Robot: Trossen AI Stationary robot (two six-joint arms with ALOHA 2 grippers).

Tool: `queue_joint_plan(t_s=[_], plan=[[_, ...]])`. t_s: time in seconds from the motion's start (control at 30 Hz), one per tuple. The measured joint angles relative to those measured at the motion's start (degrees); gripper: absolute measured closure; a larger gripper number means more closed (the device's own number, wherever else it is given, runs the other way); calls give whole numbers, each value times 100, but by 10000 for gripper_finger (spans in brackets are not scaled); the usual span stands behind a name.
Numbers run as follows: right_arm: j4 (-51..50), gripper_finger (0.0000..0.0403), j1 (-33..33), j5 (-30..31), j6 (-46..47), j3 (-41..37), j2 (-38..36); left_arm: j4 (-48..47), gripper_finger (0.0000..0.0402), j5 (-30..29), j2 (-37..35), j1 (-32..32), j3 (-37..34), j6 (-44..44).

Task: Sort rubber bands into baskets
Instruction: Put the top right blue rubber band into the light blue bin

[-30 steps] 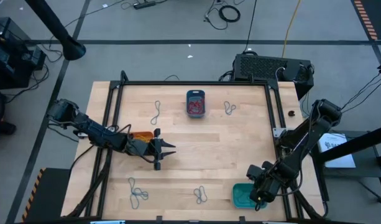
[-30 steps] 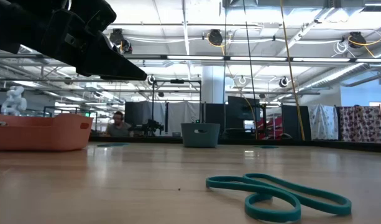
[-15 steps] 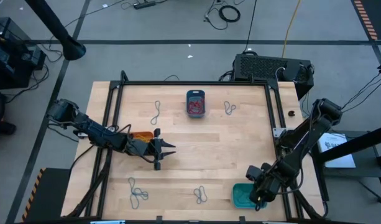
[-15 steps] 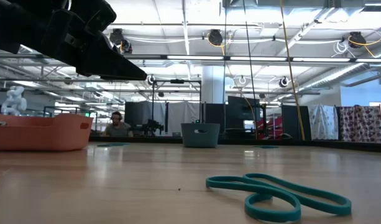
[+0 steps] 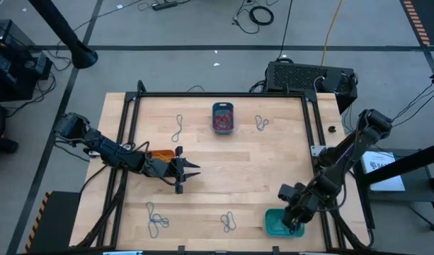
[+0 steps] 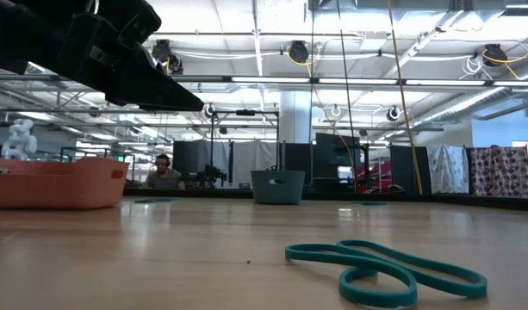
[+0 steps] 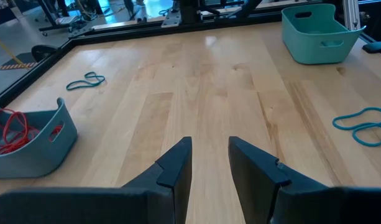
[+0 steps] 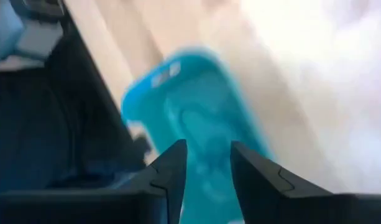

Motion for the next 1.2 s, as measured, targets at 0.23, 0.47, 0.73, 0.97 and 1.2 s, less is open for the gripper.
queue_joint_plan(t_s=[0.23, 0.47, 0.73, 0.97, 1.2], plan=[[-510, 293, -711, 880, -878, 0, -148, 2, 288, 0, 1, 0, 0, 20], [-1523, 316, -2146, 1972, -2018, 0, -158, 2, 288, 0, 1, 0, 0, 22], [-1065, 311, -4404, 2756, -3852, 1, -158, 2, 288, 0, 1, 0, 0, 22], [-188, 287, -6215, 2458, -4528, -16, 57, -2, 288, 0, -1, 0, 0, 26], [919, 272, -7151, 1505, -5144, -186, 876, -52, 288, 0, -1, 0, 0, 31]])
